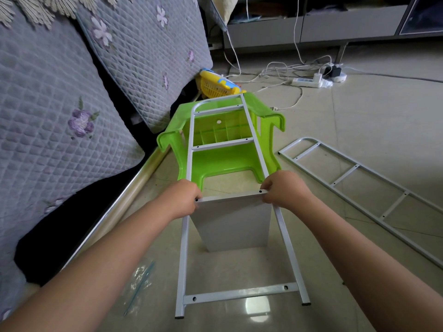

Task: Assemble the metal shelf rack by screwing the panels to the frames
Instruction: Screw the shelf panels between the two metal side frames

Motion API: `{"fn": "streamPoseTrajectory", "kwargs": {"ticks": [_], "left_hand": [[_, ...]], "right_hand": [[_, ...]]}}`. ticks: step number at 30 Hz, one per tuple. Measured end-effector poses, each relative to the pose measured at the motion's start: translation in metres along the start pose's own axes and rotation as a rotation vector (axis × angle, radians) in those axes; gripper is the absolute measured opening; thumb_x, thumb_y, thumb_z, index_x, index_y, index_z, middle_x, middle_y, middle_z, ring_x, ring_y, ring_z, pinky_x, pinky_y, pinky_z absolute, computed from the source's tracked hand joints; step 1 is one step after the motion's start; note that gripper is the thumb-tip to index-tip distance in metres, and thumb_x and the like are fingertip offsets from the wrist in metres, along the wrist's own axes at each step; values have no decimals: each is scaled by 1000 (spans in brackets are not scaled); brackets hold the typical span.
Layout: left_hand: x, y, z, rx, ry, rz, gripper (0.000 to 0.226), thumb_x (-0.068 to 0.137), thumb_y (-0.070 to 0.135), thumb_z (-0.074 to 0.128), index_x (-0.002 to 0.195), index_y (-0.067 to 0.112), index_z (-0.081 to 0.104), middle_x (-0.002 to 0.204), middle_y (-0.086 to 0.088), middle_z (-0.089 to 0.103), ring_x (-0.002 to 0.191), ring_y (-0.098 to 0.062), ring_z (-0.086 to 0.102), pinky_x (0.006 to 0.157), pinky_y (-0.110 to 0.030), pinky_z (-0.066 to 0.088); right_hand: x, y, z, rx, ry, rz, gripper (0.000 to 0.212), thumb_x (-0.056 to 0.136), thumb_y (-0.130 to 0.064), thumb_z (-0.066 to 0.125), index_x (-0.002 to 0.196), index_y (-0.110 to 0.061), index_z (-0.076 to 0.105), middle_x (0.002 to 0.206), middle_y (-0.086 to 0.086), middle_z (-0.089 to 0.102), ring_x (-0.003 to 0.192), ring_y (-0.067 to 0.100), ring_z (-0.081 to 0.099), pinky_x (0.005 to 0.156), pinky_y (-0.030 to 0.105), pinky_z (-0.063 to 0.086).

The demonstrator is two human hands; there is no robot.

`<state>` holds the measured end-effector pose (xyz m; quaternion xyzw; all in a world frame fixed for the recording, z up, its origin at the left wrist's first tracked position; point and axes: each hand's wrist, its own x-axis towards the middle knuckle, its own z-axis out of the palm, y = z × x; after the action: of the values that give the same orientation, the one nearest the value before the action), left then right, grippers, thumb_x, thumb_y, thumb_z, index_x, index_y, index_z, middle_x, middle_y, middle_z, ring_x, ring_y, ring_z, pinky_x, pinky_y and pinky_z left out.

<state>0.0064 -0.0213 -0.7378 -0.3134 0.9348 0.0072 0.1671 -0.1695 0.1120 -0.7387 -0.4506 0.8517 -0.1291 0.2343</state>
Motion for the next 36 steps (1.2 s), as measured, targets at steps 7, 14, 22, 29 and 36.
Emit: {"fn": "streamPoseTrajectory", "kwargs": {"ticks": [7, 14, 22, 29, 36], "left_hand": [[-1, 5, -2, 84, -2, -61, 32, 91, 41, 52, 96, 14, 68, 100, -4, 64, 101, -24, 57, 82, -31, 46], [7, 44, -3, 74, 126, 22, 36, 92, 39, 50, 117, 15, 60, 124, -5, 52, 119, -27, 46, 96, -37, 41], [12, 77, 24, -210, 333, 56, 21, 93, 10, 42, 104, 7, 59, 102, -11, 60, 98, -31, 55, 74, -38, 45], [11, 80, 28, -145, 388, 81, 16, 94, 8, 42, 101, 5, 56, 102, -14, 62, 95, -33, 56, 66, -34, 32], [10, 87, 21, -32, 327, 37, 25, 100, 19, 29, 112, 7, 48, 115, -13, 59, 104, -31, 55, 77, -35, 38]], "right_hand": [[-4, 6, -4, 181, 7, 31, 28, 81, -6, 60, 105, -16, 69, 90, 0, 62, 65, 19, 64, 78, 29, 55], [-6, 10, -6, 227, -13, 9, 27, 84, -8, 56, 106, -16, 69, 87, 6, 63, 69, 23, 62, 74, 30, 55], [-8, 22, -7, 218, 31, -95, 33, 89, -3, 46, 108, -16, 69, 95, 11, 70, 75, 20, 64, 73, 26, 51], [-5, 51, -4, 322, 117, -69, 41, 84, 6, 38, 107, -11, 69, 94, 5, 67, 80, 16, 64, 66, 14, 48], [-15, 159, 55, -119, -142, 256, 32, 89, -6, 44, 115, -10, 63, 122, 7, 60, 113, 22, 54, 94, 28, 42]]}}
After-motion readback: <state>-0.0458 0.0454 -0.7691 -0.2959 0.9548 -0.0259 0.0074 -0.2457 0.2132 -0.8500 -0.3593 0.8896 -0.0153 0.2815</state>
